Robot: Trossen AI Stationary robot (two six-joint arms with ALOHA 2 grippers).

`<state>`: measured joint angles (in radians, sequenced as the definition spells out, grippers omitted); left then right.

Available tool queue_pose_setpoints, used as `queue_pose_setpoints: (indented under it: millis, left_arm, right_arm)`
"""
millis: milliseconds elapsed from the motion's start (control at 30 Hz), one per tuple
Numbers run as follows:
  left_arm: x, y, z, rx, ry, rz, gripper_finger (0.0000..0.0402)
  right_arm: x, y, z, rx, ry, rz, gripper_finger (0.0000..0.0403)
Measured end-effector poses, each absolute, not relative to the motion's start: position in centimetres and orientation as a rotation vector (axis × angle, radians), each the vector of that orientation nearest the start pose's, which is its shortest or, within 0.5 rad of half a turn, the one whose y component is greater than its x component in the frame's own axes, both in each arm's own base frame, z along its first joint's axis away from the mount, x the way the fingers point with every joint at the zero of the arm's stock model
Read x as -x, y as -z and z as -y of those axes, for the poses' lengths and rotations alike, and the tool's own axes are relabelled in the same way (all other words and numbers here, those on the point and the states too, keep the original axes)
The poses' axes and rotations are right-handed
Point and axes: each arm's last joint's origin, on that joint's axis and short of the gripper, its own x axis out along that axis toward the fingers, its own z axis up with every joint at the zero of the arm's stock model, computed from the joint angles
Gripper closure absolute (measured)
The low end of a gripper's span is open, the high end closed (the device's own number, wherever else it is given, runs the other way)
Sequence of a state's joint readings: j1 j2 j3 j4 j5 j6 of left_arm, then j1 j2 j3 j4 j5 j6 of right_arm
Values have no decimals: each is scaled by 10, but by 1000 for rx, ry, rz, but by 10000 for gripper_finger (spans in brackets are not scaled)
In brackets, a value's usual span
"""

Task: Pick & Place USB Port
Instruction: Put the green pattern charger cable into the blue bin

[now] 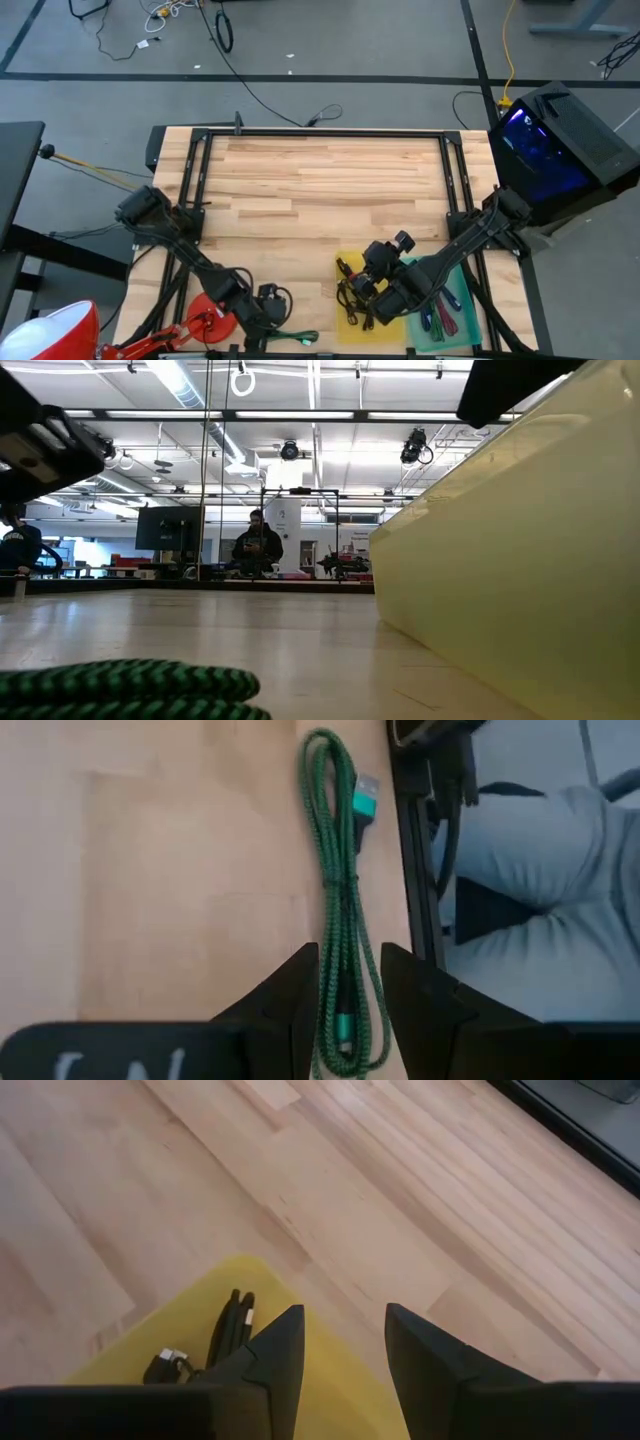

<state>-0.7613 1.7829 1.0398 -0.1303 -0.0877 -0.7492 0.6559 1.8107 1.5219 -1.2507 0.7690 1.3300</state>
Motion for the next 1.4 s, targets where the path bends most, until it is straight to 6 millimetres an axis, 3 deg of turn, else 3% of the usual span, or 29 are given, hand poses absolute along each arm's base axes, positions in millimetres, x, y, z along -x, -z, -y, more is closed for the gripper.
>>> queue_pose_setpoints:
  millis: [400,667,1200,1267,1400]
  left_arm:
    - [-261,-162,248,344,283,-1002,287]
    - [-268,-142,253,374,281,-1018,287]
    - [-275,-121,256,390,210,-1060,289]
    - [-276,-121,255,399,199,-1059,306]
    - [-276,-120,254,387,194,-1062,378]
  right_arm:
    - [-280,-259,-190,-172,753,-823,262]
    - [-280,-259,-190,-175,751,-821,262]
    - [-282,-259,-191,-193,742,-810,262]
    - [-282,-259,-191,-194,742,-810,262]
    - [-282,-259,-191,-196,741,-809,262]
